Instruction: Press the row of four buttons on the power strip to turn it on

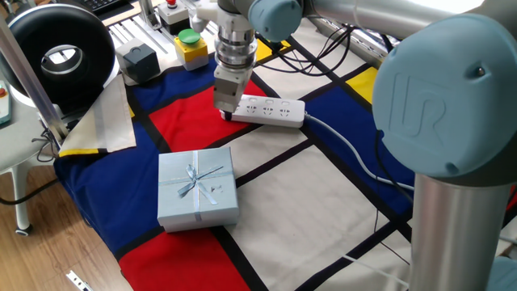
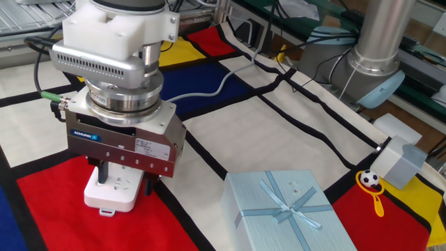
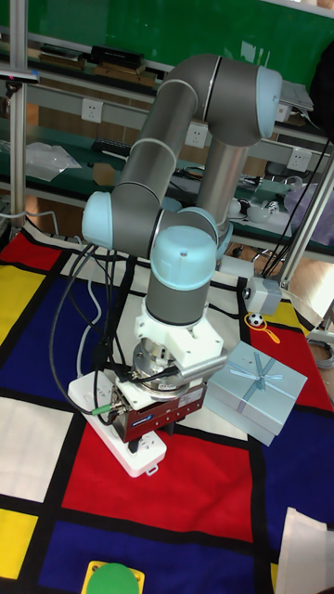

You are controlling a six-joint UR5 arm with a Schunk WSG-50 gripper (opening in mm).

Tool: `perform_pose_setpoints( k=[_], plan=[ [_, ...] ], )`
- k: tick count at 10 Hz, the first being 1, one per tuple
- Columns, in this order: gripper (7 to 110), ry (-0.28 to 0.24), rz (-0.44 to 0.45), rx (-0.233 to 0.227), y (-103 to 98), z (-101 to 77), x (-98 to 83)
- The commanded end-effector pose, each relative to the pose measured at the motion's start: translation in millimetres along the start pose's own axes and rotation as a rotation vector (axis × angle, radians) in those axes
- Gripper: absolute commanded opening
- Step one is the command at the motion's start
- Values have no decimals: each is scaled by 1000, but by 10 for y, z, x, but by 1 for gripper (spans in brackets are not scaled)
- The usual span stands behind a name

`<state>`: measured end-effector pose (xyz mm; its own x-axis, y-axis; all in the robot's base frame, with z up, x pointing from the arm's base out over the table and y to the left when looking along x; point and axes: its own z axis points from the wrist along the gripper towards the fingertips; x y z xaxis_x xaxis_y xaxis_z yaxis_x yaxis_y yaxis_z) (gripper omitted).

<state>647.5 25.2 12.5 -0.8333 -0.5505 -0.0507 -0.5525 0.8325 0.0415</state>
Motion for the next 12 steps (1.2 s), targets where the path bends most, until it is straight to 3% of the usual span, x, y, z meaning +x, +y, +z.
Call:
perform_pose_setpoints(
  k=[1,6,8,10,12],
  plan=[
    [66,14,40,-40,44,-23,31],
    [66,68,90,-124,81,-50,109],
    [66,62,84,-127,45,-76,116],
    [66,75,83,-68,-47,-44,135],
    [66,107,106,-109,67,-59,207]
  ],
)
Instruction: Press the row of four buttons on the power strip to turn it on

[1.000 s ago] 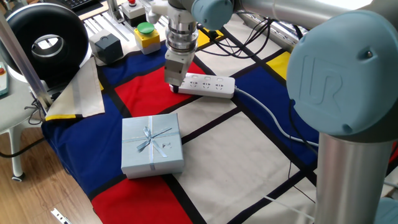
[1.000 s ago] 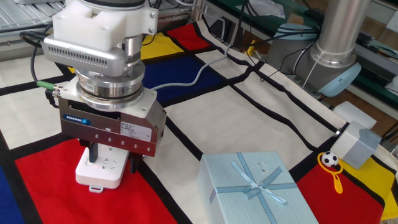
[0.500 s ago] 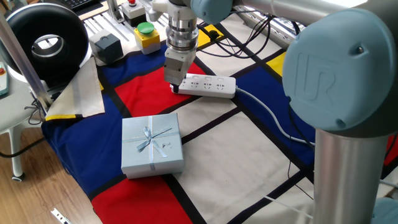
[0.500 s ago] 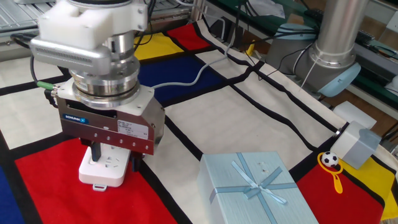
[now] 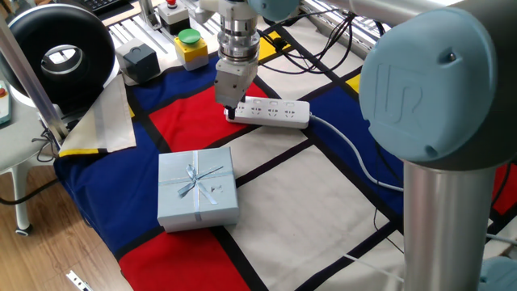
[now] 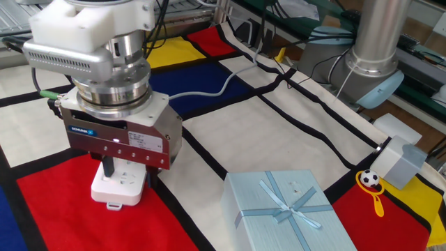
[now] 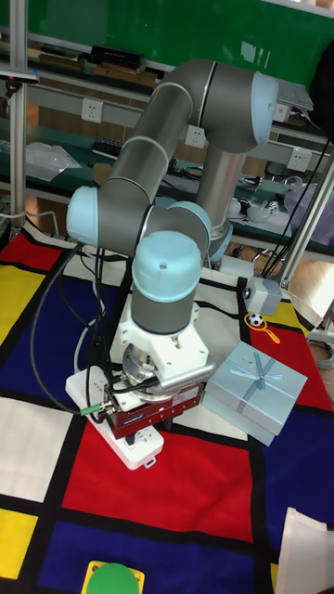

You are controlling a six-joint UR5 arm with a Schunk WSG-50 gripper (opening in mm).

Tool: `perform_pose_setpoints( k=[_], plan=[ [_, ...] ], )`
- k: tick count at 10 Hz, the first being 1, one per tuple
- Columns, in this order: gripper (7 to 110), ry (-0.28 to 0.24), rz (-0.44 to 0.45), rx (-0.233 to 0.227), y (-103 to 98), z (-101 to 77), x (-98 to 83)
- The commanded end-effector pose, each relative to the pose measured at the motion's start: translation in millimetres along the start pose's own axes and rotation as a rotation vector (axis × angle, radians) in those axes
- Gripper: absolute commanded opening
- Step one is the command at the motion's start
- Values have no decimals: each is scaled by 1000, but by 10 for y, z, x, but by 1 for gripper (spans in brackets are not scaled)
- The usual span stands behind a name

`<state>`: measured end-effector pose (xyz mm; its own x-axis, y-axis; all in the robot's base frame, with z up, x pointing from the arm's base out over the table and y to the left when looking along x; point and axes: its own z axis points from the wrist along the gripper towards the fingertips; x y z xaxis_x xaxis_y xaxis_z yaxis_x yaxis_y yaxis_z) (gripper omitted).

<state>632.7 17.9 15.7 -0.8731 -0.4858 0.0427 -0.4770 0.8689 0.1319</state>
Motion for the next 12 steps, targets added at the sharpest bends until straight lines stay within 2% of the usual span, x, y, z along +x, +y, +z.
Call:
perform_pose_setpoints(
  k=[1,3,6,7,11,12],
  plan=[
    [66,40,42,-62,130,-16,87],
    [66,59,51,-76,127,-35,137],
    [66,178,87,-112,180,-54,379],
    [66,209,98,-137,229,-61,425],
    [66,218,131,-178,337,-78,428],
    [66,224,139,-214,412,-85,415]
  ],
)
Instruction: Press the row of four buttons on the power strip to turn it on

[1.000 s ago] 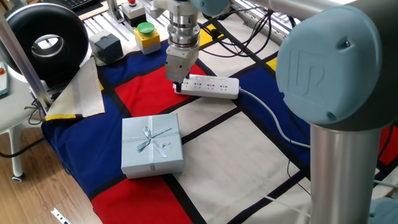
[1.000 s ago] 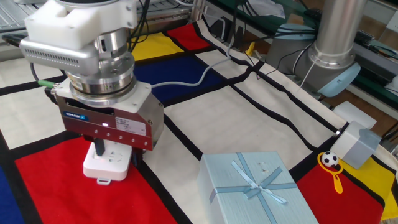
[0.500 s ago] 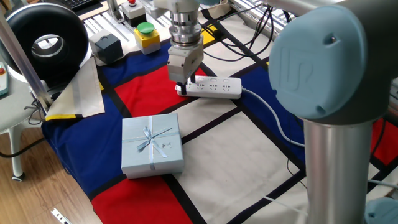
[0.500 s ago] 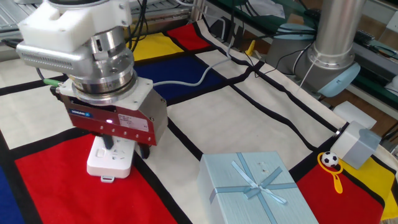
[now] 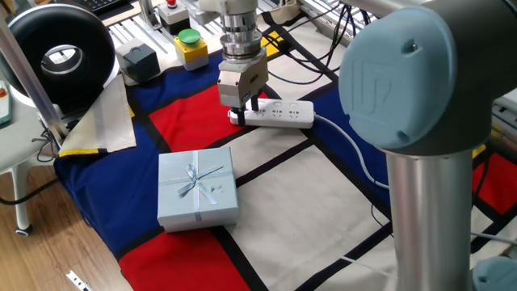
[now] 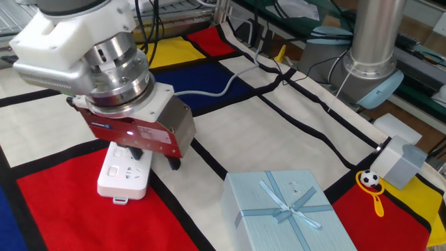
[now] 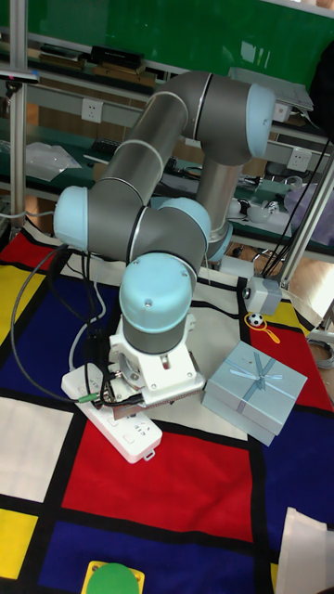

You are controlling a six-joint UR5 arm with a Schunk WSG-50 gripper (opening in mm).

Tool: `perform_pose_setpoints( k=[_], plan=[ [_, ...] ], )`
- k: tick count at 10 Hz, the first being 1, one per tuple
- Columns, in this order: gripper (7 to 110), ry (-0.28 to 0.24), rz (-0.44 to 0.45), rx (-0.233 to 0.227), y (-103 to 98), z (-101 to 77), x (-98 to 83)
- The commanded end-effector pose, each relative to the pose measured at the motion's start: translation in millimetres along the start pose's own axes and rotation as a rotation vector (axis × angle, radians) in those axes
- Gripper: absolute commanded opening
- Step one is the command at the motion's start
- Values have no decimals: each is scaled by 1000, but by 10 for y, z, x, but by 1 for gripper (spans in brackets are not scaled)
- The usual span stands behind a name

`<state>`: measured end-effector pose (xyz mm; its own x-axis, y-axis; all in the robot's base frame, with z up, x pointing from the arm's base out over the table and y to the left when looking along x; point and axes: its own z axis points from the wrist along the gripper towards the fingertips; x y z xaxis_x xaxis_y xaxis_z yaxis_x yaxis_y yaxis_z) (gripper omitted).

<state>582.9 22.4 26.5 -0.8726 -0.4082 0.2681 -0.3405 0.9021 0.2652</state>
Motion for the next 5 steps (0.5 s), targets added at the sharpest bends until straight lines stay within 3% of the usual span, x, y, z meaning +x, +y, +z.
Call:
perform_pose_setpoints(
  k=[1,2,3,5],
  plan=[
    [66,28,20,-75,157,-5,23],
    [66,49,15,-102,211,-7,58],
    [66,62,21,-163,354,-26,78],
    [66,71,35,-377,854,-168,76]
  ],
)
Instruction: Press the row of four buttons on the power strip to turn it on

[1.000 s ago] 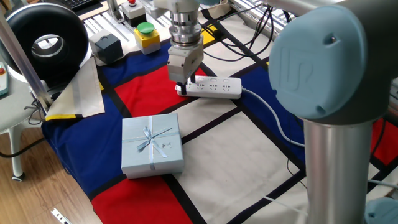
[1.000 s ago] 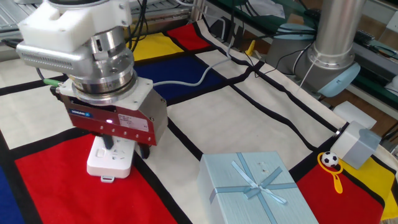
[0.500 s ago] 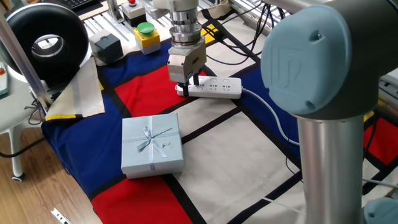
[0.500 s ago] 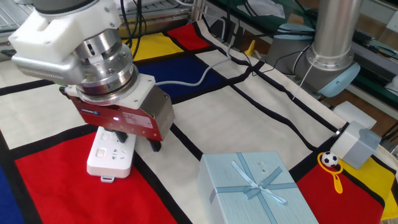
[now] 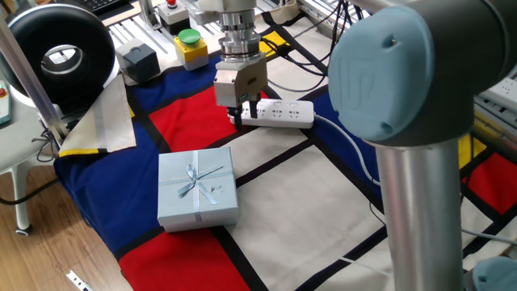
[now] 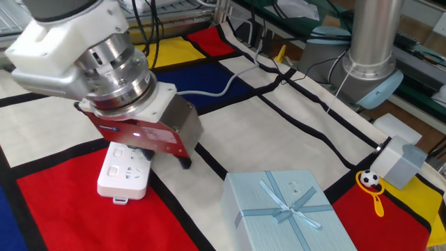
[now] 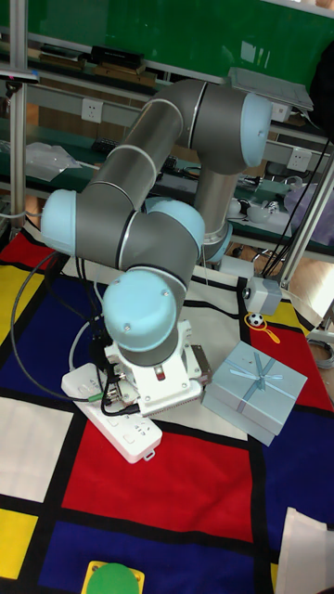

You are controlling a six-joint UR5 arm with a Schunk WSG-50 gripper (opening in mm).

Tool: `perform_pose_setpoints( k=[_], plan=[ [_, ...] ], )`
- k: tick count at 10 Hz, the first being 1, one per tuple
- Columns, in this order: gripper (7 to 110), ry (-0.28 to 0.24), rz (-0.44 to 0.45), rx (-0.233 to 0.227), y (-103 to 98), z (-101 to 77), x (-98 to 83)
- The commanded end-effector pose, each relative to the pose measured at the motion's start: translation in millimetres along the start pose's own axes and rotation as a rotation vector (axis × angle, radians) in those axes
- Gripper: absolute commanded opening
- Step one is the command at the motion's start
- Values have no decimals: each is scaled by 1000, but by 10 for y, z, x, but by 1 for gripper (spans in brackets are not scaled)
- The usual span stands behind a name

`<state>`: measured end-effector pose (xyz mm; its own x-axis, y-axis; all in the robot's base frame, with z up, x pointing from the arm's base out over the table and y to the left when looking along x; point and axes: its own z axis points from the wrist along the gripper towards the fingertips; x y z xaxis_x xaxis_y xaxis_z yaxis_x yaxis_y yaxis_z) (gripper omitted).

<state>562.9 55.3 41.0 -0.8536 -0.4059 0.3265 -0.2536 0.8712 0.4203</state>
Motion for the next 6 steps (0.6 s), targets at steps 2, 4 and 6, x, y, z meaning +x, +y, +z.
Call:
perform_pose_setpoints(
  k=[2,4,6],
  plan=[
    [66,-21,20,-151,356,-47,-71],
    [66,-38,44,-91,203,-30,-115],
    [66,-120,50,-226,530,-99,-328]
  ],
)
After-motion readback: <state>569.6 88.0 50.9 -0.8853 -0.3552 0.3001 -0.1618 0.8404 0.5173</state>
